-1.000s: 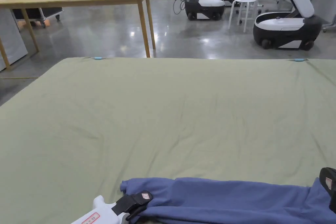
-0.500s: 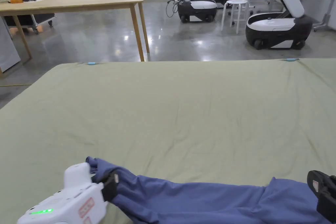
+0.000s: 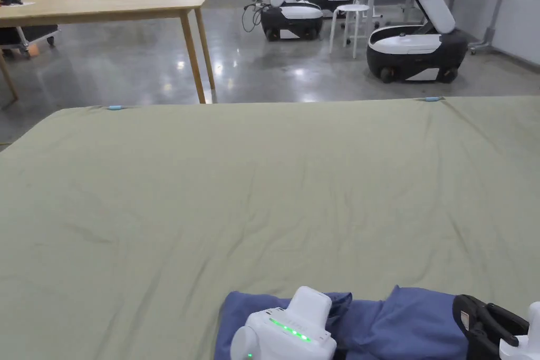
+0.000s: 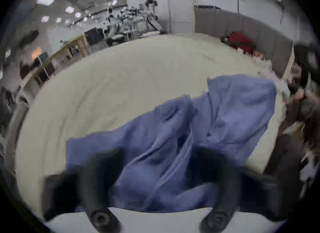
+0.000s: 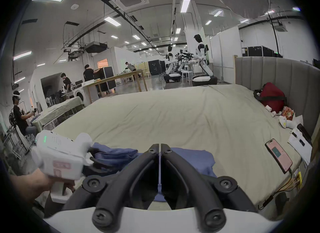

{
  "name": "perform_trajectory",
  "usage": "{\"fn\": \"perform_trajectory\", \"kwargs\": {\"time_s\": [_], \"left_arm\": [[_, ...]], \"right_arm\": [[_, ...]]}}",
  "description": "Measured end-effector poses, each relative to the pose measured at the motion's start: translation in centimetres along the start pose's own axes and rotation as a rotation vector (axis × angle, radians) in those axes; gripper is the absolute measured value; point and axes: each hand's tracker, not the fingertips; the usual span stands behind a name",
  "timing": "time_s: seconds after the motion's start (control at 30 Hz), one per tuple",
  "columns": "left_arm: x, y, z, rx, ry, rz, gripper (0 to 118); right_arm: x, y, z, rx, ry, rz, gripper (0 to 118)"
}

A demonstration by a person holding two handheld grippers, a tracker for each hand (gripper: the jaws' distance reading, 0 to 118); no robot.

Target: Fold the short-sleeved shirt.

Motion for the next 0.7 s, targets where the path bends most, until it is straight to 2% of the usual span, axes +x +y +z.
{"fn": "perform_trajectory", "kwargs": {"time_s": [0.03, 0.07, 0.2, 0.27, 0.3, 0.33, 0.37, 0.4, 0.6, 0.7], "left_arm": [[-0.8, 0.1, 1.0, 0.029, -0.052, 0.068, 106], [-1.7, 0.2, 2.5, 0.111, -0.096, 0.131, 117], [-6.1, -0.5, 6.9, 0.288, -0.108, 0.307, 116], [-8.5, -1.2, 6.5, 0.259, -0.089, 0.441, 113], [-9.3, -1.7, 5.8, 0.218, -0.123, 0.482, 98], [-9.7, -2.3, 5.1, 0.173, -0.135, 0.521, 72], [-9.4, -2.4, 4.2, 0.158, -0.153, 0.532, 35], [-9.0, -2.7, 3.5, 0.141, -0.167, 0.528, 11], [-3.1, -3.0, -0.1, 0.127, -0.385, 0.485, 11], [0.1, -1.7, -1.7, 0.073, -0.346, 0.427, 11]], "right_arm": [[0.1, 0.2, 0.0, -0.001, -0.001, 0.0, 3], [0.1, 0.3, 0.0, -0.001, -0.004, 0.002, 3], [-0.1, 0.5, 0.1, -0.001, 0.013, -0.009, 3], [-0.3, 0.3, 0.1, 0.004, 0.025, -0.02, 3], [-0.4, 0.1, 0.1, 0.004, 0.03, -0.025, 3], [-0.5, 0.0, -0.1, 0.002, 0.035, -0.03, 3], [-0.5, -0.2, -0.3, -0.001, 0.037, -0.032, 3], [-0.6, -0.3, -0.4, -0.006, 0.039, -0.032, 3], [-0.1, -0.6, -0.6, -0.013, 0.039, -0.038, 3], [0.4, -0.6, -0.4, -0.008, 0.035, -0.049, 3]]}}
